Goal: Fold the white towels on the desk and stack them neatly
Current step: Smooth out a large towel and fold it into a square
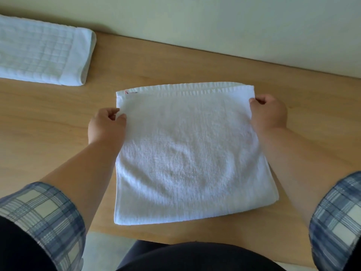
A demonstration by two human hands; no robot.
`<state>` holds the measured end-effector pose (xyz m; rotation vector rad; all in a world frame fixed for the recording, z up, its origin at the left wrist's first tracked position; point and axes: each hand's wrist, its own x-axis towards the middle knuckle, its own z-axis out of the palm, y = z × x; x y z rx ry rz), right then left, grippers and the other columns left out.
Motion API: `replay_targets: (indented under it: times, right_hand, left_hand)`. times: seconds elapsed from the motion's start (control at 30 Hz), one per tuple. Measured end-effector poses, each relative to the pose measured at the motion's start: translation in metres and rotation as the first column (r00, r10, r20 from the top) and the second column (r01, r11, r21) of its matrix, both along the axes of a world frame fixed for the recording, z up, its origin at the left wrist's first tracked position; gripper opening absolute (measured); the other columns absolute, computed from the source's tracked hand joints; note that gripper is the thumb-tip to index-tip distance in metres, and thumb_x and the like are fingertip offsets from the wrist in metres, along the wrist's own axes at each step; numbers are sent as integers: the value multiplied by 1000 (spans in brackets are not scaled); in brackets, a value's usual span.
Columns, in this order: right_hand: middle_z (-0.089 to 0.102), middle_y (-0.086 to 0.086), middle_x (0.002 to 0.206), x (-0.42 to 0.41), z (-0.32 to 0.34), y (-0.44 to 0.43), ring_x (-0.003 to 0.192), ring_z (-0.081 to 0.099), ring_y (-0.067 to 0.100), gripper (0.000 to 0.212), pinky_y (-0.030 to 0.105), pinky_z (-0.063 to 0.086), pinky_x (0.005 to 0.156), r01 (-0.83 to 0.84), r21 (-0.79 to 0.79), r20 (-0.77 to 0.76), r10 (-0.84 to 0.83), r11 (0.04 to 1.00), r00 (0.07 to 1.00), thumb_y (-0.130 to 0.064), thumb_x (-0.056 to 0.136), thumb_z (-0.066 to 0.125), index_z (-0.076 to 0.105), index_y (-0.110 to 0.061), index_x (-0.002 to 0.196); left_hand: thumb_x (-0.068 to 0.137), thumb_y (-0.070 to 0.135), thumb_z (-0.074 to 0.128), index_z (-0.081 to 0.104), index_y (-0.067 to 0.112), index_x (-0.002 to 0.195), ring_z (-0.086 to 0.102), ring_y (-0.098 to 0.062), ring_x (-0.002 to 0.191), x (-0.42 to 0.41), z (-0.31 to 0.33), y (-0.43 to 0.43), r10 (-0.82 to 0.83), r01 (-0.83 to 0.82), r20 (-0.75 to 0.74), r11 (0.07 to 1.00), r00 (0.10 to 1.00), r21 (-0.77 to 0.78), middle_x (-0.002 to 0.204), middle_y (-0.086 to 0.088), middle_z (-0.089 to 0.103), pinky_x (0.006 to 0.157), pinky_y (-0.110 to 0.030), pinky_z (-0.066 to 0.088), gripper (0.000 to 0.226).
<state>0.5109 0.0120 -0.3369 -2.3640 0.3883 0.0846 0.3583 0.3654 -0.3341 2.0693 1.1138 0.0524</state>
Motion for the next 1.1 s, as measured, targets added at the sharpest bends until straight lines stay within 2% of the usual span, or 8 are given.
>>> replay_targets:
  times: [0.17,0.3,0.57,0.63,0.7,0.8,0.93,1.1]
  right_hand:
    - [57,-15,84,-8,17,-3,80,52,7,21,7,32,61,-28,-18,196,31,999,980,-32,98,52,63,-18,109]
    - [53,-17,80,6,29,2,78,49,4,21,8,30,60,-5,-7,256,7,1000,967,-34,97,50,60,-19,107]
    - [65,1,113,46,9,25,101,62,23,27,31,48,80,-74,-73,-106,66,995,992,-28,96,53,60,-17,120]
    - [61,1,121,33,10,26,109,60,24,35,33,48,86,-77,-81,-94,69,994,993,-24,94,55,55,-17,128]
    - [55,6,133,6,14,30,123,52,27,45,38,43,103,-172,-158,41,180,972,983,-21,92,58,51,-14,136]
    - [43,11,150,-60,15,45,142,34,28,49,41,26,119,-486,-198,127,514,851,849,-21,96,56,47,-12,143]
    - [10,-1,166,-134,-3,39,153,-3,18,58,45,1,124,-823,-307,-170,824,478,541,-42,102,33,25,-24,156]
    - [-17,-4,165,-144,-18,6,149,-25,14,73,44,-12,122,-792,-447,-341,739,417,581,-64,96,11,-4,-28,158]
  left_hand:
    - [84,28,48,49,32,80,49,5,53,-7,21,-9,16,-22,171,999,985,33,71,12,53,43,-14,37,6]
    - [77,27,43,42,34,76,43,5,51,3,34,-4,79,-84,279,996,957,4,69,14,46,43,-11,33,7]
    - [90,29,52,45,27,118,59,-11,74,34,17,7,100,-97,22,988,995,-119,97,10,62,53,-27,40,29]
    - [89,26,58,34,27,137,61,-18,98,31,20,2,78,-78,-5,993,997,-88,126,1,57,72,-34,52,53]
    - [91,25,60,21,28,149,41,-28,132,19,26,-11,-36,38,-20,991,999,127,150,-8,34,106,-46,41,70]
    - [95,31,54,8,34,152,24,-26,144,-14,37,-56,-388,374,7,893,922,250,157,-3,21,117,-46,24,74]
    - [96,54,30,-20,39,151,-17,-12,149,-80,15,-117,-756,793,-237,577,610,197,163,11,-14,120,-38,-9,76]
    - [91,67,-2,-32,36,147,-42,-16,139,-109,-25,-96,-748,891,-484,387,453,237,151,4,-46,115,-42,-24,70]
